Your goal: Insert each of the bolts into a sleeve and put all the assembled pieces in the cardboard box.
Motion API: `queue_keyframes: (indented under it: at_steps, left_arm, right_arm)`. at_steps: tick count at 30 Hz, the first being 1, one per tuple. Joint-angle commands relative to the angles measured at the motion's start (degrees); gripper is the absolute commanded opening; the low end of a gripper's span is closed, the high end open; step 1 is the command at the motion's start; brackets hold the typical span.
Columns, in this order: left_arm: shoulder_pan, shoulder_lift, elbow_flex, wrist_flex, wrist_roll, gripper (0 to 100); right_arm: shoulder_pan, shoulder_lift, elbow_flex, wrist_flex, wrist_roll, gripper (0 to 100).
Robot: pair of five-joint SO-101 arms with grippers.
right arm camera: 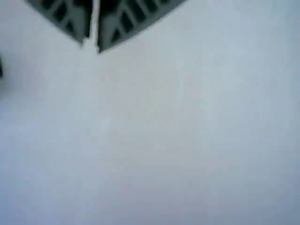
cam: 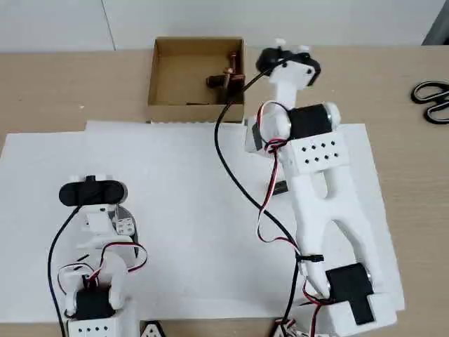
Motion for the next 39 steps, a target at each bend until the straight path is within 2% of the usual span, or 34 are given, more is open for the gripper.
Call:
queue_keyframes:
  at_steps: [1,9,13,16,35,39]
  left_arm:
    - [-0.3,-0.5,-0.2,-1.4,-0.2,1]
    - [-0.4,-0.5,-0.2,-1.3,-0.2,1]
    - [-0.4,-0.5,-0.2,-1.3,-0.2,1]
    - [-0.4,-0.5,-0.2,-1.2,-0.2,1]
    - [-0.4,-0.5,-0.2,-1.2,-0.2,1]
    - [-0.4,-0.5,-0.2,-1.2,-0.2,1]
  right_arm:
    - [0.4,1.3,-4.1,4.4,-6.5,0.8]
    - [2.2,7.9,-4.0,4.7,-19.4,1.7]
    - [3.1,9.3,-4.0,4.7,-22.3,14.6]
    - [3.1,10.0,-4.0,4.7,-22.8,21.6]
    - [3.6,22.4,-4.2,3.4,-24.5,21.6]
    - [5.7,24.3,-4.3,2.4,-24.4,21.6]
